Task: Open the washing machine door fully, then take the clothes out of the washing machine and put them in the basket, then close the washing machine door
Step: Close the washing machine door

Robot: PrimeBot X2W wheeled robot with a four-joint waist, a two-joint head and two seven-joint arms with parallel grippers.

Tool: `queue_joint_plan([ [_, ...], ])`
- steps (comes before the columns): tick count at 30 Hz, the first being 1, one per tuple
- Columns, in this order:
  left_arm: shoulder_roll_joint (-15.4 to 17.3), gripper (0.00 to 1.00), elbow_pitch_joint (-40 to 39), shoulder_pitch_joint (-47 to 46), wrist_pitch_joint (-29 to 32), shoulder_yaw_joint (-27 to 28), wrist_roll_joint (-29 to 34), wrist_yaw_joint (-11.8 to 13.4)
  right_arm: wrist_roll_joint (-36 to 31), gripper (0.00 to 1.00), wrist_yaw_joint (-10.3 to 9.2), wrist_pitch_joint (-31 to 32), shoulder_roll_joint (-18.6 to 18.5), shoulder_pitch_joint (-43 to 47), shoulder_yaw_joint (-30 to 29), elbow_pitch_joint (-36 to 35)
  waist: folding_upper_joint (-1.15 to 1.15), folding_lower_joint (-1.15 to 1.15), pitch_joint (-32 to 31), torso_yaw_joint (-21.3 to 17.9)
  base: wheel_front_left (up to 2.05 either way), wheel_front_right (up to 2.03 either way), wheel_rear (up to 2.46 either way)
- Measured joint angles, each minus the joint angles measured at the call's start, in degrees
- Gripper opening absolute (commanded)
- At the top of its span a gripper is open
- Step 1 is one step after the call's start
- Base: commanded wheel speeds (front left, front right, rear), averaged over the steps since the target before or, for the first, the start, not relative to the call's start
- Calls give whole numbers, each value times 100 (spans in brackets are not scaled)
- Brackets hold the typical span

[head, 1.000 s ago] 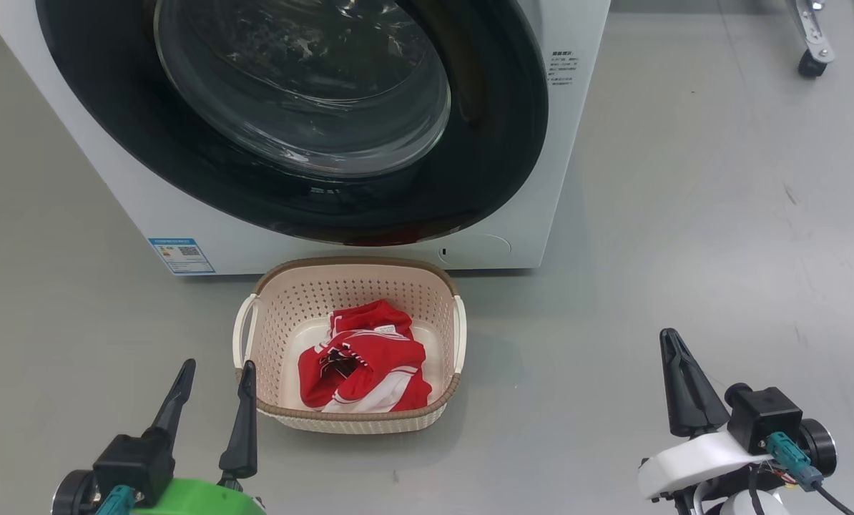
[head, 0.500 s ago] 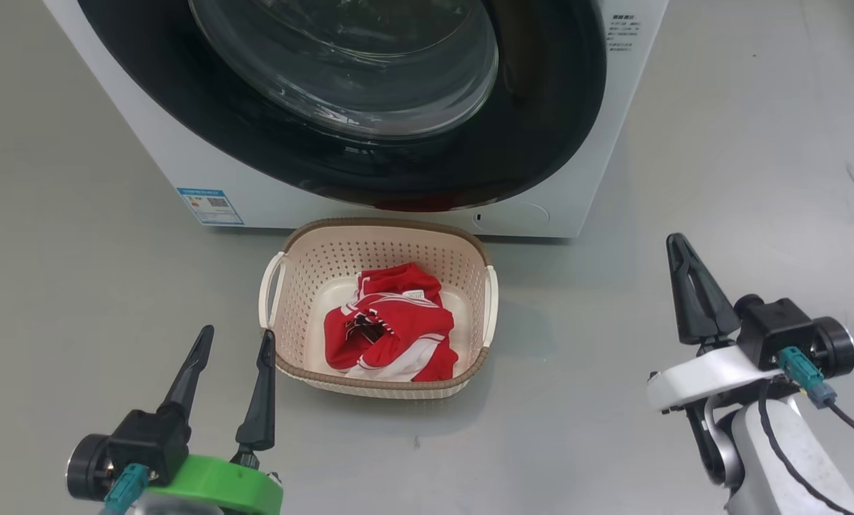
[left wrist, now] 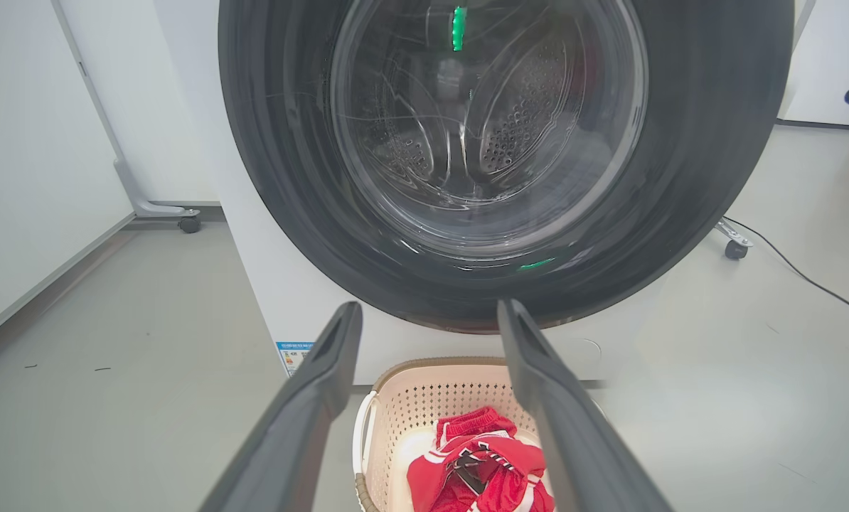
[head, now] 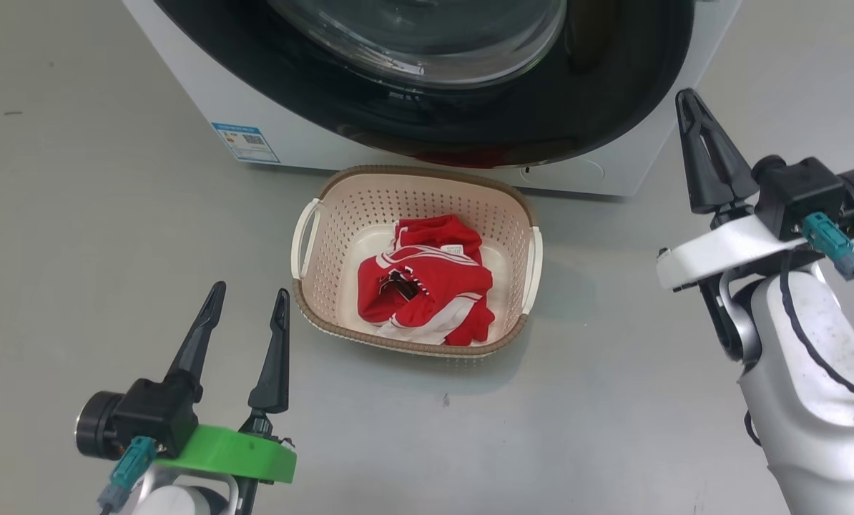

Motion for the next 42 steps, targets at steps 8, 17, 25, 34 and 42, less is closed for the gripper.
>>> queue_joint_plan([
  [8,-89,100,30,-218,-63,-10,1,-46,1,0,191,134,-15,-769,68,368,0,0,344,213,0,0,0],
  [17,-147,100,176,-360,-107,-34,1,-92,1,0,292,231,-88,-1432,75,825,0,0,539,376,0,0,0],
  [25,-185,100,261,-419,-124,-38,0,-104,10,0,301,207,-68,-1759,35,1139,0,0,574,427,0,0,0],
  [34,-248,100,334,-522,-134,-47,0,-148,12,0,342,180,-57,-2251,-19,1496,0,0,655,465,0,0,0],
  [42,-281,100,411,-571,-180,-92,0,-180,11,0,341,163,-145,-2655,-112,1863,0,0,697,521,0,0,0],
])
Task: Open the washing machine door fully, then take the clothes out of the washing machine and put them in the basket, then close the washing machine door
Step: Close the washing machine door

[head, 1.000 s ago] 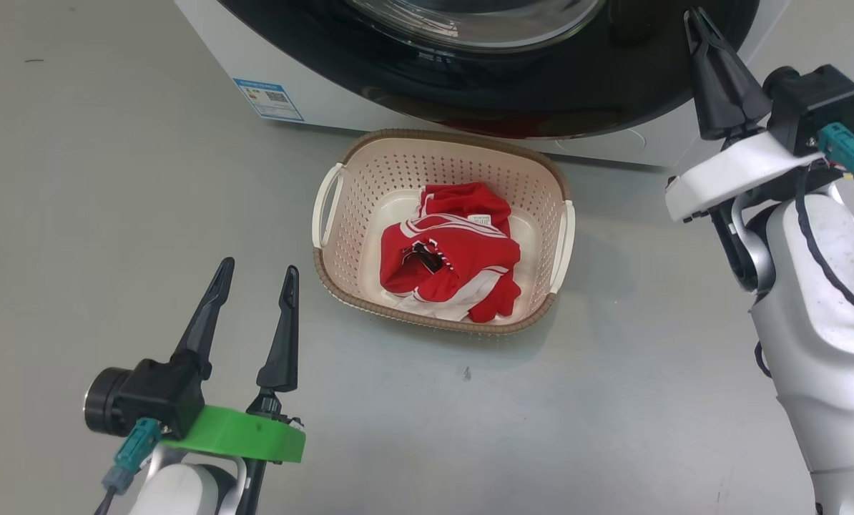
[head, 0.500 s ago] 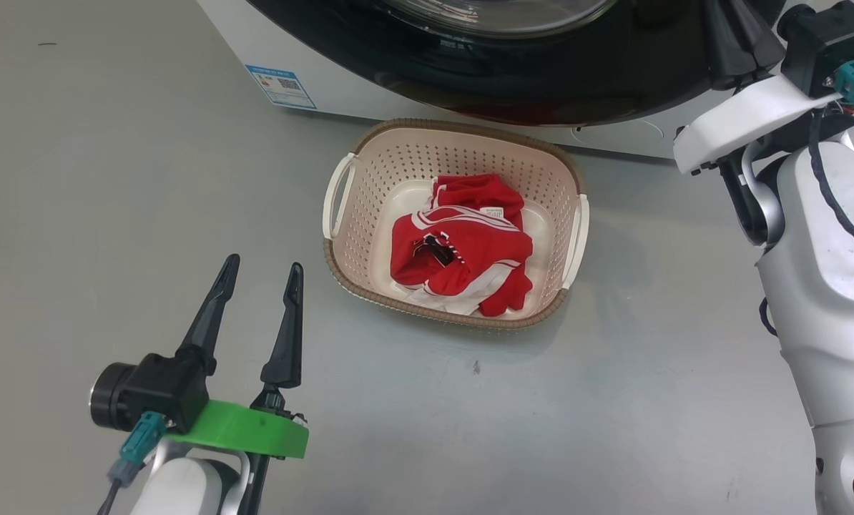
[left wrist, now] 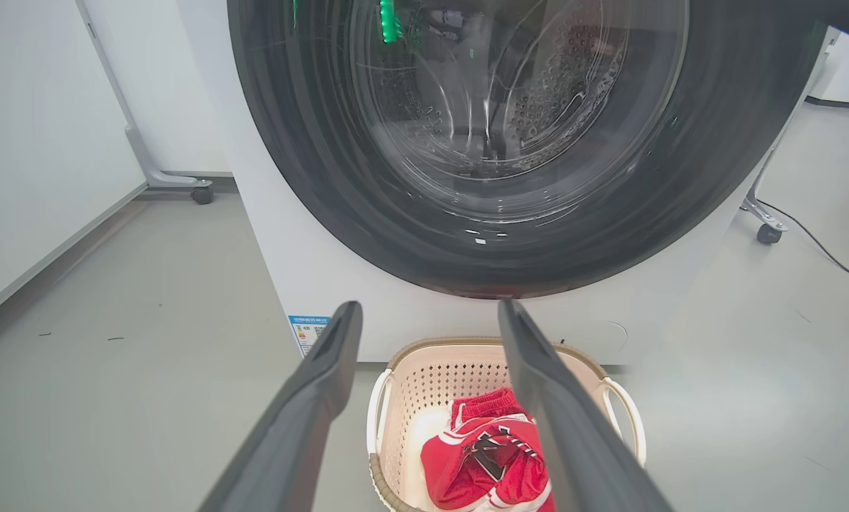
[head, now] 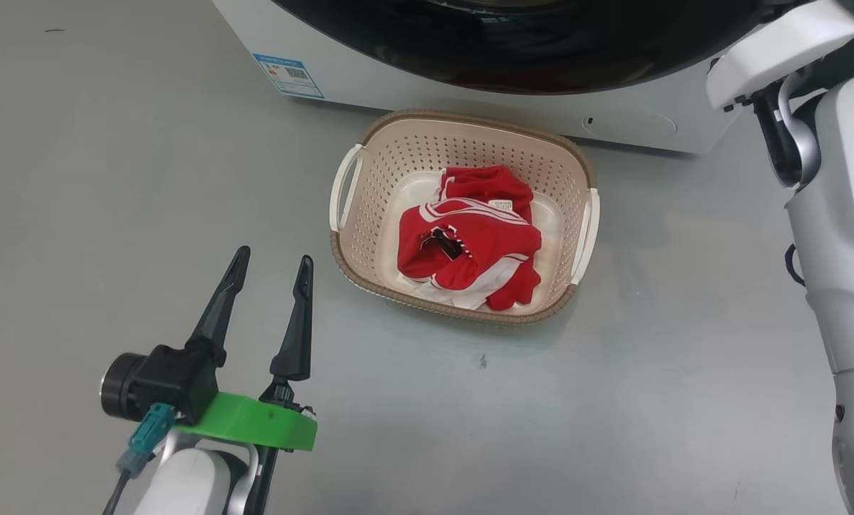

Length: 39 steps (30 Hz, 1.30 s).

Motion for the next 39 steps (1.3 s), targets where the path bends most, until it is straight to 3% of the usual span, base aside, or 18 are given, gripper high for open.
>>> queue_joint_plan([
  [20,-64,100,167,-149,-44,-85,44,-64,216,0,-53,-261,63,-460,-348,744,0,0,13,111,0,0,0],
  [29,-70,100,237,-169,-51,-66,54,-64,194,0,-9,-357,68,-484,-126,978,0,0,-54,99,0,0,0],
  [39,-70,100,328,-169,-51,16,86,-64,189,0,100,-460,335,-5,114,1013,0,0,-221,-64,0,0,0],
])
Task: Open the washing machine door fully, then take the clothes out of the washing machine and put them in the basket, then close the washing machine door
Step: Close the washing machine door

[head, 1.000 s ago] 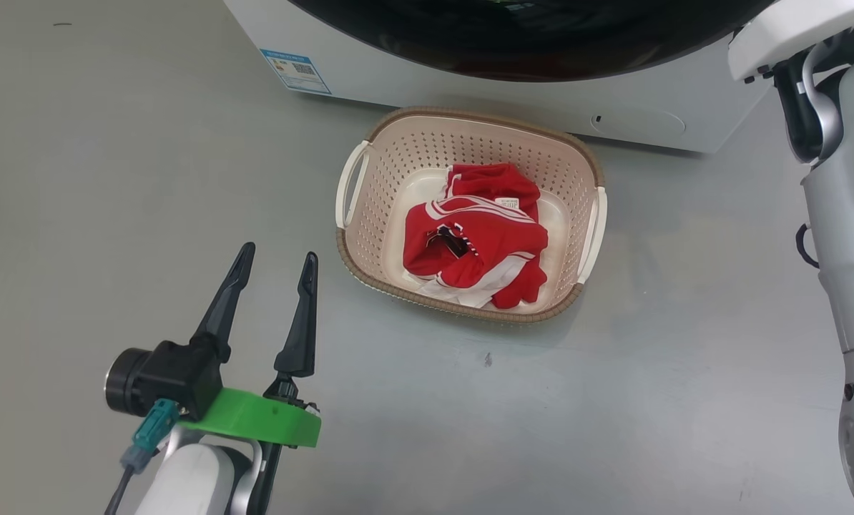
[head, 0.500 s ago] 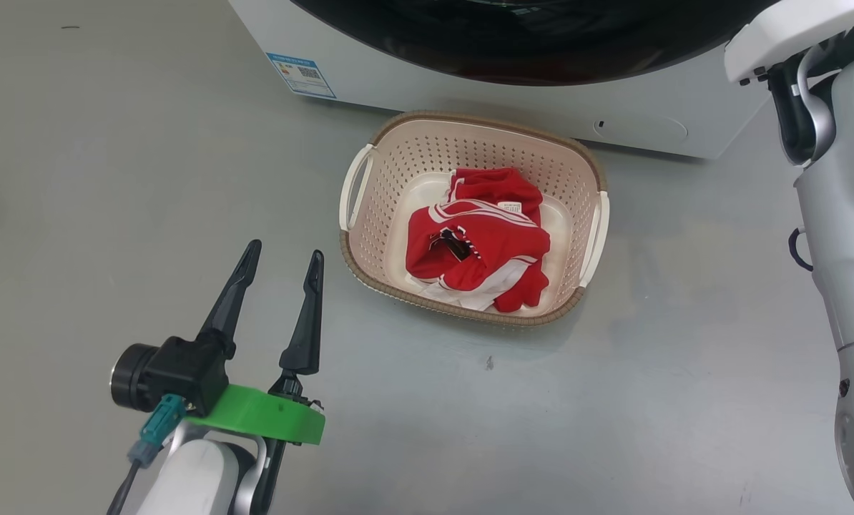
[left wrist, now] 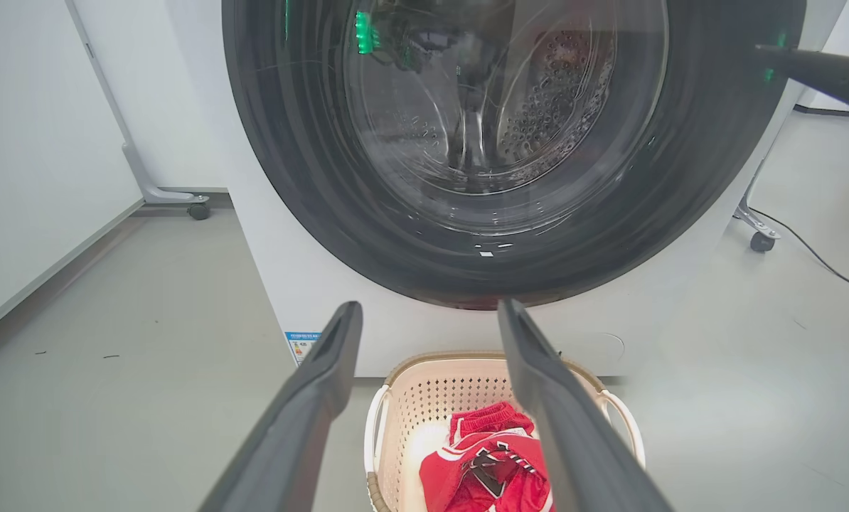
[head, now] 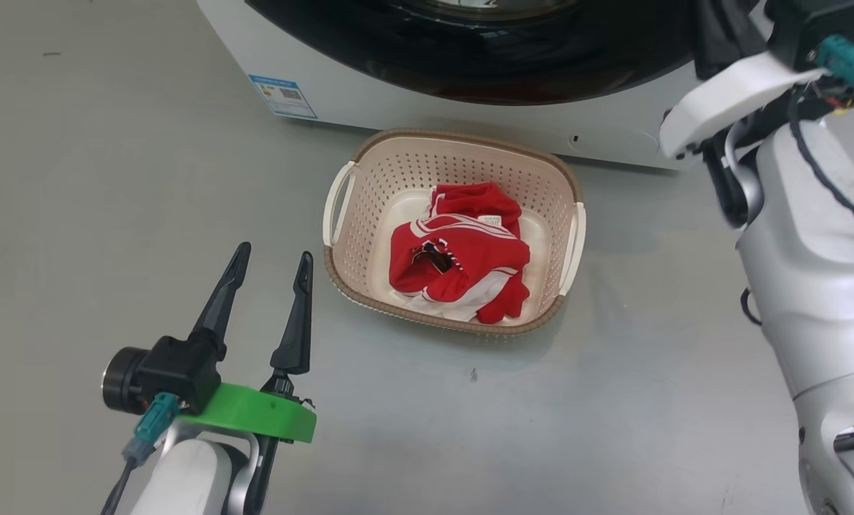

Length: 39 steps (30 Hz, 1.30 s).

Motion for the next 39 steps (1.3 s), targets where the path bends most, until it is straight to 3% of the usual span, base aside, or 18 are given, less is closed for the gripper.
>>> queue_joint_plan([
  [11,47,100,55,8,-1,47,8,0,183,0,45,-29,180,879,36,-226,0,0,-249,-309,0,0,0],
  [18,108,100,119,49,-1,55,43,0,272,0,46,-46,248,1448,-46,-757,0,0,-439,-517,0,0,0],
  [19,115,100,133,68,-1,55,58,0,278,24,46,-46,255,1538,-59,-828,0,0,-467,-549,0,0,0],
  [21,131,100,153,102,-1,64,58,0,300,56,46,-46,279,1720,-58,-956,0,0,-522,-615,0,0,0],
  [22,136,100,165,120,-1,68,57,0,313,86,48,-46,291,1811,-58,-1004,0,0,-549,-648,0,0,0],
  [23,138,100,185,139,-1,73,57,0,313,97,51,-46,304,1903,-58,-1054,0,0,-578,-679,0,0,0],
  [29,211,100,234,213,-1,69,57,0,319,100,34,-46,338,2438,-126,-1332,0,-1,-781,-859,0,0,0],
  [39,261,100,363,472,9,60,64,7,321,100,-159,-46,394,3365,-289,-1770,0,-1,-1160,-1116,0,0,0],
])
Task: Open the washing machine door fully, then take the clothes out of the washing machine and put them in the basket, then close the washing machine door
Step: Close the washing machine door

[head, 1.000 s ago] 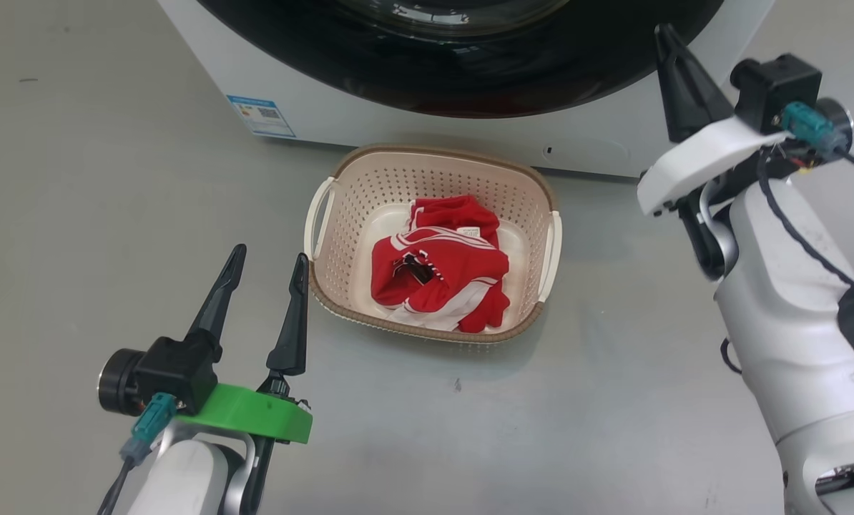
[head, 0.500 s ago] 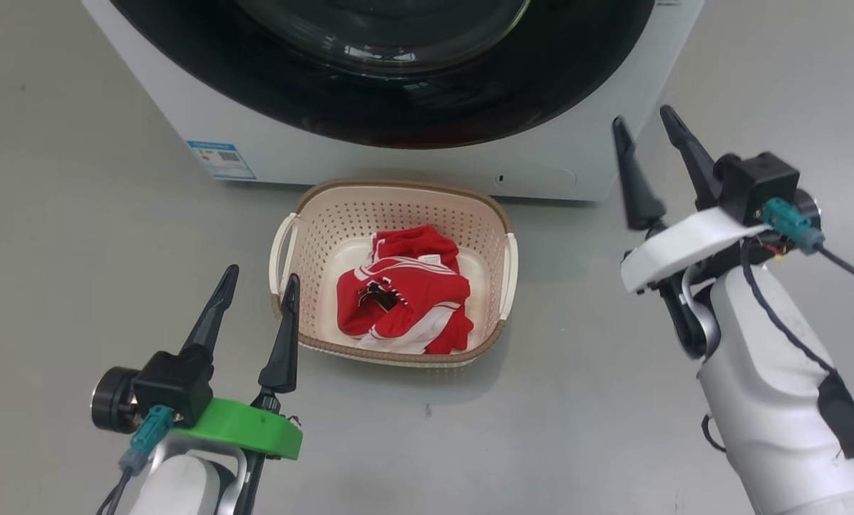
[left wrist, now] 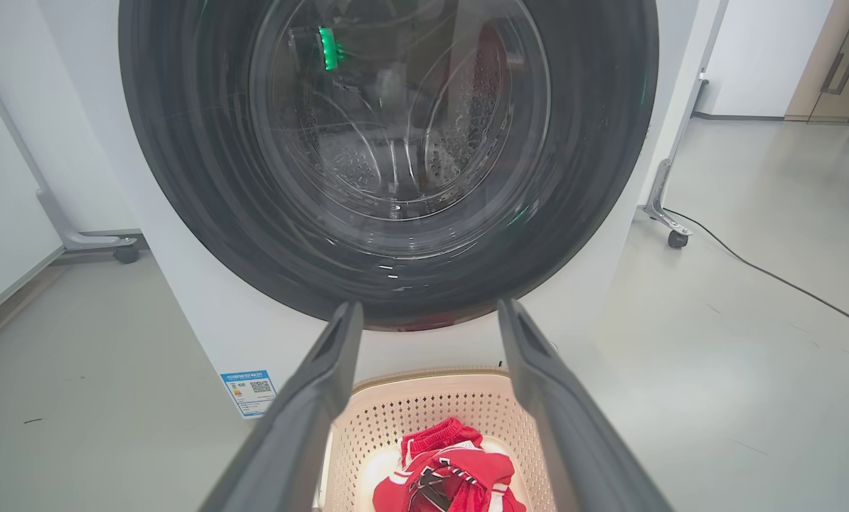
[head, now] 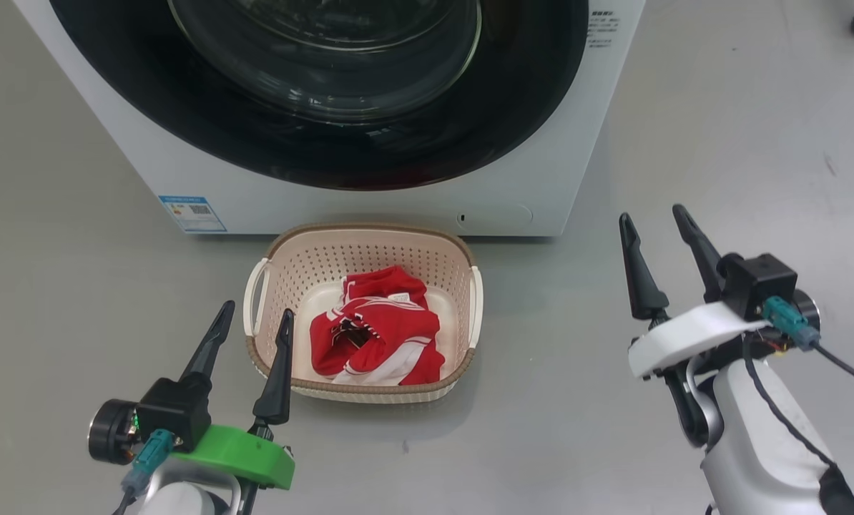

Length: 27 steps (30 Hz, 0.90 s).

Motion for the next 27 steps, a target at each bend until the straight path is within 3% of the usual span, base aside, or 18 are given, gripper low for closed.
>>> queue_joint_plan([
  [16,9,100,65,404,102,-16,0,52,48,100,-109,0,52,1218,97,-467,0,0,-561,-210,0,0,0],
  [27,46,100,19,565,226,-40,-1,76,57,100,-304,0,90,1742,137,-789,0,0,-747,-335,0,0,0],
])
